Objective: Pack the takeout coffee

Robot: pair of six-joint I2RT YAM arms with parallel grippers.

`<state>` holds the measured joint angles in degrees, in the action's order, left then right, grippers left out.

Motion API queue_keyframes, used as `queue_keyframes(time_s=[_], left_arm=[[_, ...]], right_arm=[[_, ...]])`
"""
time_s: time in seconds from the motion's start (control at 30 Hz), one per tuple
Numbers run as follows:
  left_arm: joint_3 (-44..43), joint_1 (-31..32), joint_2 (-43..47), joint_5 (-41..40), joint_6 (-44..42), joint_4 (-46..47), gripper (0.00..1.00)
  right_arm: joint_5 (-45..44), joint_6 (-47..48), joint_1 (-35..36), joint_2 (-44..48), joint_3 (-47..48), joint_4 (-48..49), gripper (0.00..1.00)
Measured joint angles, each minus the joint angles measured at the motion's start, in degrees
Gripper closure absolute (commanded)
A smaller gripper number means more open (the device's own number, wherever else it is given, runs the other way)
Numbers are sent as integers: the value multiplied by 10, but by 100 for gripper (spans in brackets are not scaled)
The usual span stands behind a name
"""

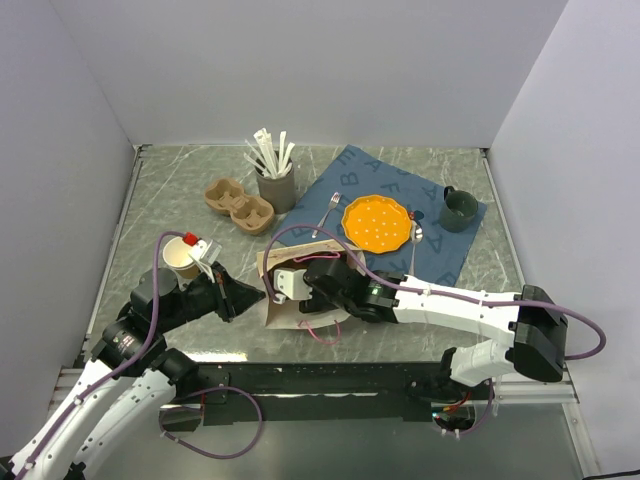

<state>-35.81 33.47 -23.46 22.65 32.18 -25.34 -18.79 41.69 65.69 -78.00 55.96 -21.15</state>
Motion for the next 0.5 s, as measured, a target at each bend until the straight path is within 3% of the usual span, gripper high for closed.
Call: queue_keyframes(time_s=[0.5], left_arm=[[0, 3, -4, -1, 0, -2, 99]], right_arm=[[0, 2, -1, 2, 7, -31, 59]])
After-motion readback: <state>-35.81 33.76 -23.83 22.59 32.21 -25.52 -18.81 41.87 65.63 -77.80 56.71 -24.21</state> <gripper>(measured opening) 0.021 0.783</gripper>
